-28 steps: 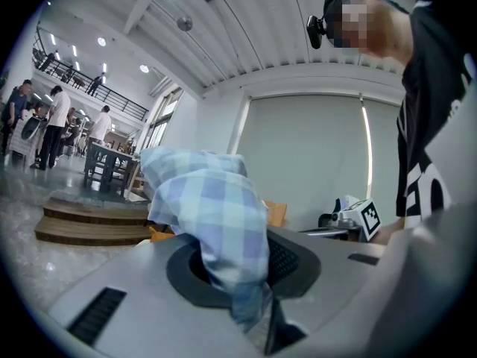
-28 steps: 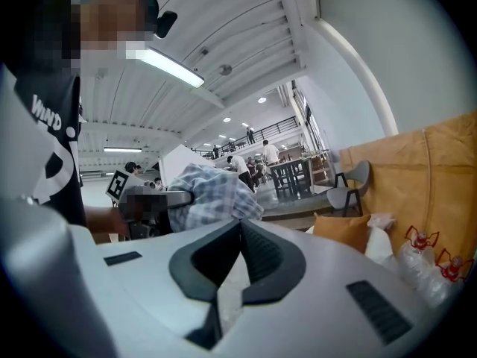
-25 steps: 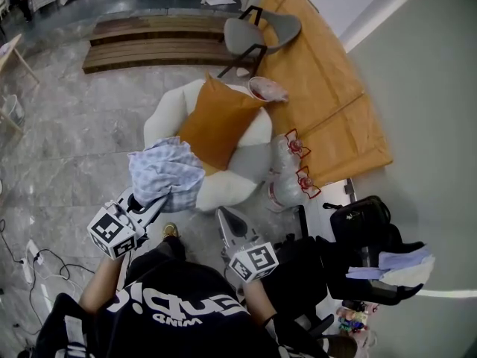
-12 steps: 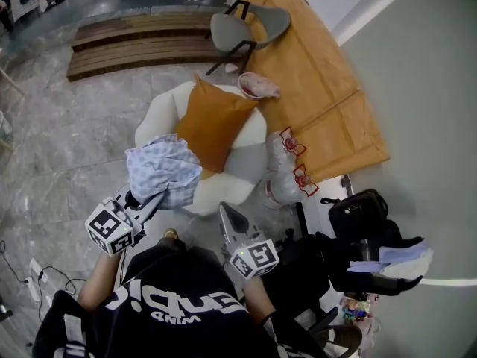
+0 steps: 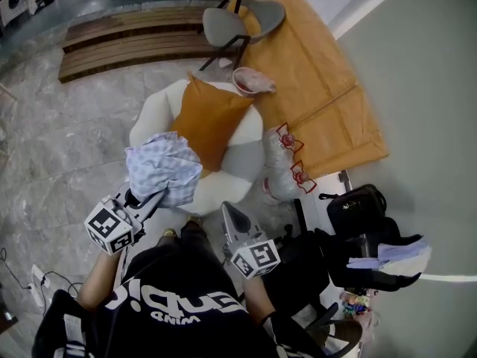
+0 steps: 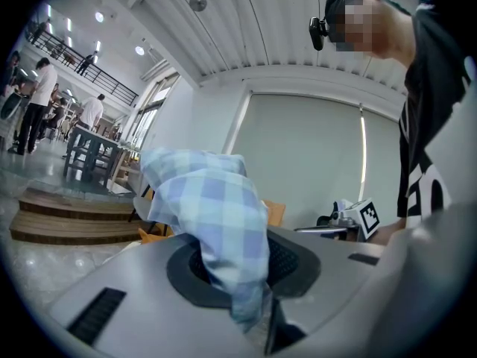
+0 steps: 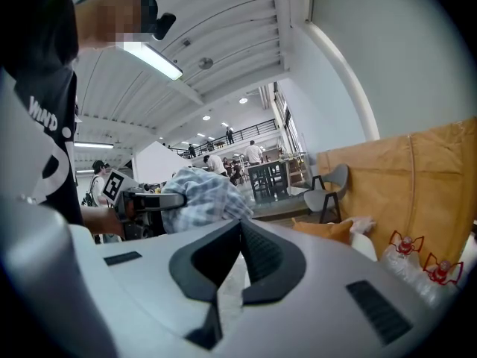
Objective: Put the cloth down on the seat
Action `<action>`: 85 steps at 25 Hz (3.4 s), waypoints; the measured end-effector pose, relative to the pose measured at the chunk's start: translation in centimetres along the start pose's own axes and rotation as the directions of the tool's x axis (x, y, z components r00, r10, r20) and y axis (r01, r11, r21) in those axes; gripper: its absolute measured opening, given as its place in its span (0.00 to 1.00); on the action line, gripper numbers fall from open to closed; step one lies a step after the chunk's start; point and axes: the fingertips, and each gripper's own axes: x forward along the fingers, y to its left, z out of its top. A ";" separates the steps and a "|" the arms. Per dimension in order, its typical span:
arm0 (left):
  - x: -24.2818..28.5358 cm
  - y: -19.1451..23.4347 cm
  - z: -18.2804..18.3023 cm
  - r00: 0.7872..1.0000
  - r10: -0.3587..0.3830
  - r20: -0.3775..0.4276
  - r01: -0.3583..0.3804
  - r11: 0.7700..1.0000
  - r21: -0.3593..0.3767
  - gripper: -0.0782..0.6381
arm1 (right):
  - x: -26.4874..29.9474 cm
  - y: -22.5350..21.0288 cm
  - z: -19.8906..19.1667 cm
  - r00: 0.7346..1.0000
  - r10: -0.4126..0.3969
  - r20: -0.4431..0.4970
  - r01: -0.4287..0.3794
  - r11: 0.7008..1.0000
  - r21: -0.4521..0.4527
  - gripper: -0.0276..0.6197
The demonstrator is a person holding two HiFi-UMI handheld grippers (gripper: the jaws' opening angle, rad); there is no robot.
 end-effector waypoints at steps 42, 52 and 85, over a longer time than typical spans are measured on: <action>13.2 4.8 6.3 0.992 0.119 0.036 -0.120 0.992 0.030 0.23 | 8.2 -14.0 5.0 0.993 0.114 0.026 -0.115 0.993 0.011 0.07; 13.1 6.1 4.8 0.992 0.128 0.012 -0.128 0.992 0.005 0.23 | 10.0 -13.4 3.7 0.989 0.145 0.017 -0.145 0.989 0.027 0.07; 21.4 17.0 -8.5 0.988 0.002 -0.154 -0.030 0.983 -0.179 0.23 | 19.5 -19.6 -5.9 0.991 0.065 -0.117 -0.052 0.992 0.115 0.07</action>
